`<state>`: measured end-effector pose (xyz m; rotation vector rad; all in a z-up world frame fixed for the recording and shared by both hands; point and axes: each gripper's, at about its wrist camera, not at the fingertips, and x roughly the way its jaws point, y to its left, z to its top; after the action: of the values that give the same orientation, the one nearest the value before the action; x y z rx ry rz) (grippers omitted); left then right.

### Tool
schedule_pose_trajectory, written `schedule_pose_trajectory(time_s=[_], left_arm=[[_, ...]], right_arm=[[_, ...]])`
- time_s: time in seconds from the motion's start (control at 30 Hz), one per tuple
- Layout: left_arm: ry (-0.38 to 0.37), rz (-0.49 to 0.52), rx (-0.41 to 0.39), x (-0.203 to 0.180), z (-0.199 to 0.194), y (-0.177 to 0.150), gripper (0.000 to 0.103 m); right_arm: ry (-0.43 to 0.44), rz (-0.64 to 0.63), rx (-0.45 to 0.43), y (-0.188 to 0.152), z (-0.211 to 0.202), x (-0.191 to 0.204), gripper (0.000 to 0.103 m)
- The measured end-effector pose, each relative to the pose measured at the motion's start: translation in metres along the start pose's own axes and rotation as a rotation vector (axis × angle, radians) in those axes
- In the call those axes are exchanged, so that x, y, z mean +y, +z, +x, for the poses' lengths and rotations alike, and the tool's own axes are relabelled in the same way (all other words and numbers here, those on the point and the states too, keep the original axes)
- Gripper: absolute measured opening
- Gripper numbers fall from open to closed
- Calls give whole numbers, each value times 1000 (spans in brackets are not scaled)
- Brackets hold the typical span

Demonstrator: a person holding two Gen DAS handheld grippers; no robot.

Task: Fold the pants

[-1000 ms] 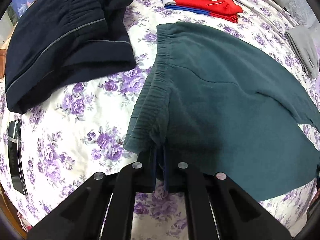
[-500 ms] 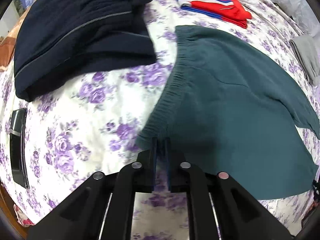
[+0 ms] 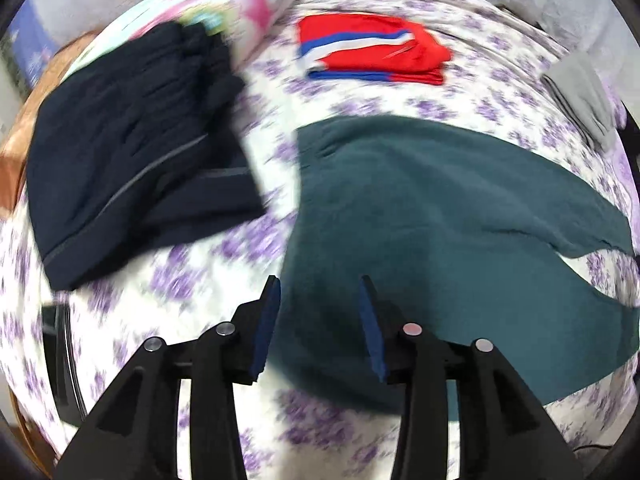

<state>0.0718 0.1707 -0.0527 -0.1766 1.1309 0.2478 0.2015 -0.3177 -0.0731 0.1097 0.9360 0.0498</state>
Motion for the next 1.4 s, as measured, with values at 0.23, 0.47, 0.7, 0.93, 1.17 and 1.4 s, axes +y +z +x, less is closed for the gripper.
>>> schedule_pose_trajectory(time_s=[0.23, 0.47, 0.7, 0.93, 1.17, 1.4], left_arm=[[-9, 81, -7, -39, 21, 28, 48], [-88, 45, 91, -43, 57, 25, 48], [-66, 20, 142, -39, 78, 16, 48], [-113, 101, 145, -41, 68, 31, 48], [-86, 269, 29, -33, 45, 95, 58], [-59, 322, 72, -22, 93, 140, 57]], right_arm=[[103, -327, 66, 58, 65, 92, 69], [169, -639, 136, 67, 104, 149, 50], [215, -659, 175, 87, 122, 146, 1], [144, -634, 143, 81, 128, 150, 28], [220, -449, 61, 108, 88, 119, 56], [227, -397, 74, 106, 84, 109, 60]])
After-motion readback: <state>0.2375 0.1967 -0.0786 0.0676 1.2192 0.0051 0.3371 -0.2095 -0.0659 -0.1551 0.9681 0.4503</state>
